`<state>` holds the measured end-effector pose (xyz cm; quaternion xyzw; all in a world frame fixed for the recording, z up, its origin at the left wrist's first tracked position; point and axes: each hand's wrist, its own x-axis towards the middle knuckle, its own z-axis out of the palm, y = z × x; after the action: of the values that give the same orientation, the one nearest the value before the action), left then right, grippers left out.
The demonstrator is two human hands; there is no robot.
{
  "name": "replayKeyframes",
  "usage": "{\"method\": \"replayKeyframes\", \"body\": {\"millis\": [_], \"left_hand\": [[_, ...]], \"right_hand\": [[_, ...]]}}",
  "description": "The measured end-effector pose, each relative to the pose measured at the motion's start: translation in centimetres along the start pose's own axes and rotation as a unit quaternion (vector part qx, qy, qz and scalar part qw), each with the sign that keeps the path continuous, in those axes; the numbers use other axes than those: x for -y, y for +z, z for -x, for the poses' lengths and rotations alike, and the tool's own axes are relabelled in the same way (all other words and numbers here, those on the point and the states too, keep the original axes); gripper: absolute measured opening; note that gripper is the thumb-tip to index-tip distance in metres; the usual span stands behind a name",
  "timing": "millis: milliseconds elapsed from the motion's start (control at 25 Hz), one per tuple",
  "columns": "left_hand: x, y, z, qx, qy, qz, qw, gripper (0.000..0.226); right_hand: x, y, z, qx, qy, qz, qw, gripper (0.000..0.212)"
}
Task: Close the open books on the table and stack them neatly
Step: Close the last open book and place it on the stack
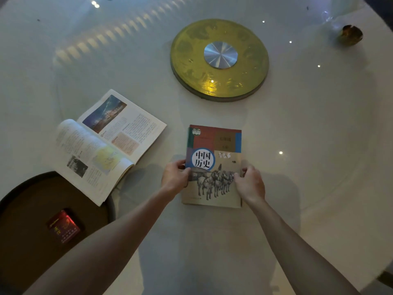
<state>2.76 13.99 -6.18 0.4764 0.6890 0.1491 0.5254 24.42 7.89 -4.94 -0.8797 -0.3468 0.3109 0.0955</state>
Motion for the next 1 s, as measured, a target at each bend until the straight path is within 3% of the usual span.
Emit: {"method": "replayKeyframes", "body": {"millis": [200,320,480,680,800,1000], "left_hand": [[1.1,-5.2,0.6,-0.096,0.003,0.024,0.995,0.044],[2.0,-11.1,0.9,-0.159,0.014,0.046,0.986,0.044],[4.5,-18.6,1.0,-0.251,-0.009,0.081,0.965,0.051],[9.3,-23.7,1.0,-0.283,-0.132,0.110,0.944,0.069],[11.0,-24.0,0.6,-0.271,-0.205,0.147,0.929,0.076],[13.1,-23.9,0.4,-0.278,-0.230,0.214,0.908,0.077]], "right_hand": [[6.7,1.0,1.4,-0.099,-0.205,0.030,0.973,0.057],[12.5,3.3,3.0,-0.019,-0.303,0.025,0.952,0.055],[19.4,7.5,5.2,0.122,-0.373,0.049,0.919,0.059],[23.3,13.2,8.6,0.202,-0.435,0.118,0.869,0.072],[23.4,15.7,9.6,0.215,-0.457,0.146,0.850,0.080],[22.6,17.6,9.6,0.137,-0.496,0.259,0.818,0.081]]}}
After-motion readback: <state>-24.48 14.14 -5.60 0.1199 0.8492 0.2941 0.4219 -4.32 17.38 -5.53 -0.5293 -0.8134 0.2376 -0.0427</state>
